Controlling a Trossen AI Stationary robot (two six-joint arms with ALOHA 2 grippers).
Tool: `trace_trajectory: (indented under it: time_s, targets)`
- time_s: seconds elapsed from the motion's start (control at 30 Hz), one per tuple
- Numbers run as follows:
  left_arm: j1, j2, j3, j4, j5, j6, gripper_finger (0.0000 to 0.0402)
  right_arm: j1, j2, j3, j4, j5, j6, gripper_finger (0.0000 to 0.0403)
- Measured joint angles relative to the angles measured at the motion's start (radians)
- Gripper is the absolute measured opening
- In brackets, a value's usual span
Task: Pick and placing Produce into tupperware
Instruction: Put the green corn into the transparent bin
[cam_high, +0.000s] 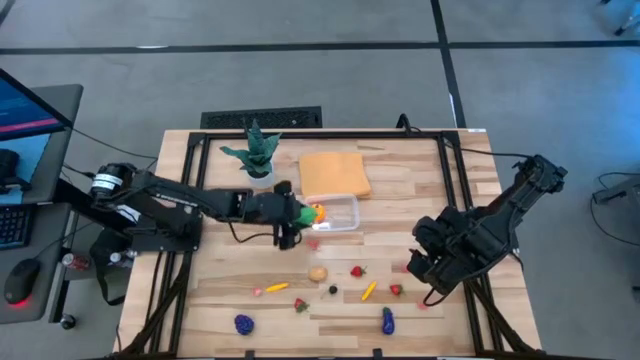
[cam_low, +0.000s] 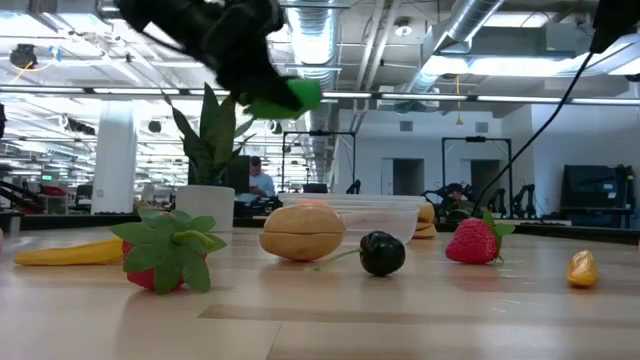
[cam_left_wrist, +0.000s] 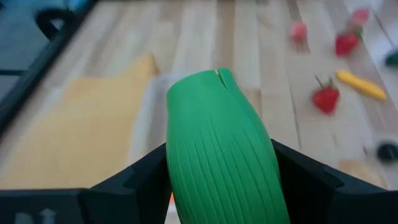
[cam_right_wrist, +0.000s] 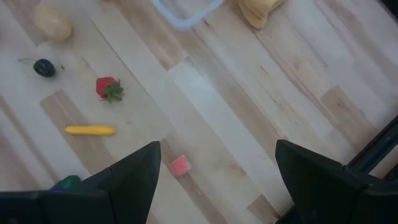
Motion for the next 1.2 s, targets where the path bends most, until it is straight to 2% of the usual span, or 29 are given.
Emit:
trace_trajectory:
  time_s: [0.43, 0.87, 0.97, 1.2]
  targets:
    - [0.046, 0.002, 0.052, 0.155, -0.027, 0.001, 0.0226, -0.001, 0.0, 0.0, -0.001, 0.111, 0.0, 0.0311]
    - [0.046, 0.003, 0.052, 0.186, -0.051, -0.064, 0.0226, -0.005, 0.0, -0.017, 0.003, 0.139, 0.001, 0.0311]
    - [0.046, 0.008, 0.047, 0.237, -0.054, -0.065, 0.0226, -0.005, 0.0, -0.017, 0.003, 0.149, 0.001, 0.0311]
    - [0.046, 0.15, 0.048, 0.441, -0.034, -0.094, 0.0226, -0.005, 0.0, -0.018, 0.007, 0.163, 0.003, 0.0311]
